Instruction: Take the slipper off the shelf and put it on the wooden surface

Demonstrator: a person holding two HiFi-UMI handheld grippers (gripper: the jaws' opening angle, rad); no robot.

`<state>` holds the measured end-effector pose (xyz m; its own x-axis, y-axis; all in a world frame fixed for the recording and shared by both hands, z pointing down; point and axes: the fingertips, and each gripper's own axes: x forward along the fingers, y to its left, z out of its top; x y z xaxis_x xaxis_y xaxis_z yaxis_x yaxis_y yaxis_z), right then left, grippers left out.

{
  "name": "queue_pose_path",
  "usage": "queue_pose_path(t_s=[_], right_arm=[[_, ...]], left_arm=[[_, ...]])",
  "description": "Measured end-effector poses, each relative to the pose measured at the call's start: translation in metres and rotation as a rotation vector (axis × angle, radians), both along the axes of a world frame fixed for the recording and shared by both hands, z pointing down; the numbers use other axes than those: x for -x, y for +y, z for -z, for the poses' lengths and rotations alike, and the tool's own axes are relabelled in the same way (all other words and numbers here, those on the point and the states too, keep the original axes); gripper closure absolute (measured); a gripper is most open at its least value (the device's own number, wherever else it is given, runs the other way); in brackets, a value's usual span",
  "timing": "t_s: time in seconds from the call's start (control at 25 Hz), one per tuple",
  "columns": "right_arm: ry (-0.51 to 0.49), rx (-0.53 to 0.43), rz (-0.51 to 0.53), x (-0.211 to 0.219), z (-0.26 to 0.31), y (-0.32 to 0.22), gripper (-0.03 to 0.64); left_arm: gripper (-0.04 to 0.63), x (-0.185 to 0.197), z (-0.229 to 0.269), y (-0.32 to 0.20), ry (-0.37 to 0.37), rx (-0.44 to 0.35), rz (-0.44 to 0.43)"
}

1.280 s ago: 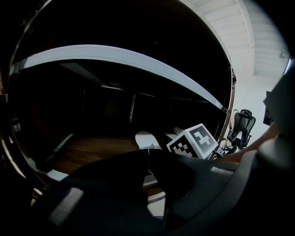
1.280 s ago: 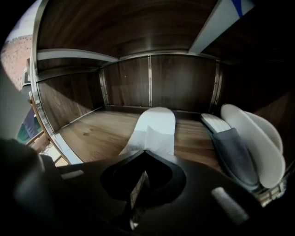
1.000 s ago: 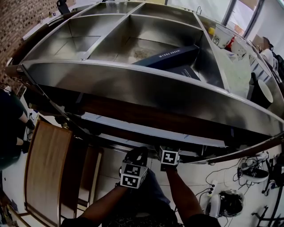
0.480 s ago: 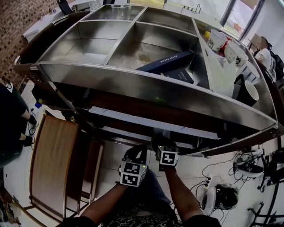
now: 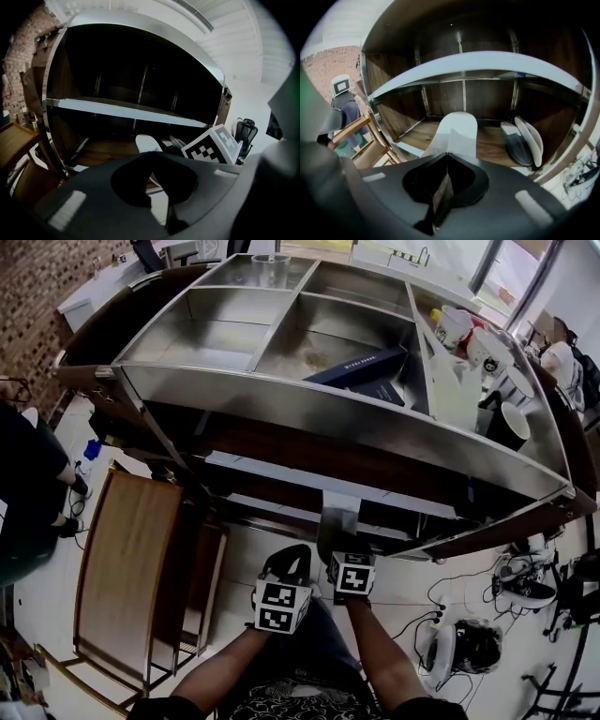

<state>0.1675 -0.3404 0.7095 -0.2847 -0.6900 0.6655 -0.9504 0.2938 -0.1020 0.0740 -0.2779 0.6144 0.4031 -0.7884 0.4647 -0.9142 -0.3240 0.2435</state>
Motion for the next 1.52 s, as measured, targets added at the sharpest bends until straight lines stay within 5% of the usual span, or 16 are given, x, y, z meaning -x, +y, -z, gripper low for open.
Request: queue_pose_path(t_s=[0.68, 1.52], right_arm=[[0.013, 0.034, 0.109, 0.039, 0.064, 0.091, 0.61], [0.009, -0.076, 0.376, 0.143, 0.121, 0.146, 0.609]], left_arm=[[0.589, 0.027, 0.068, 0.061, 0.003, -0.035, 0.075], [0.591, 0.124, 0.087, 0.116, 0.003, -0.055, 0.339]])
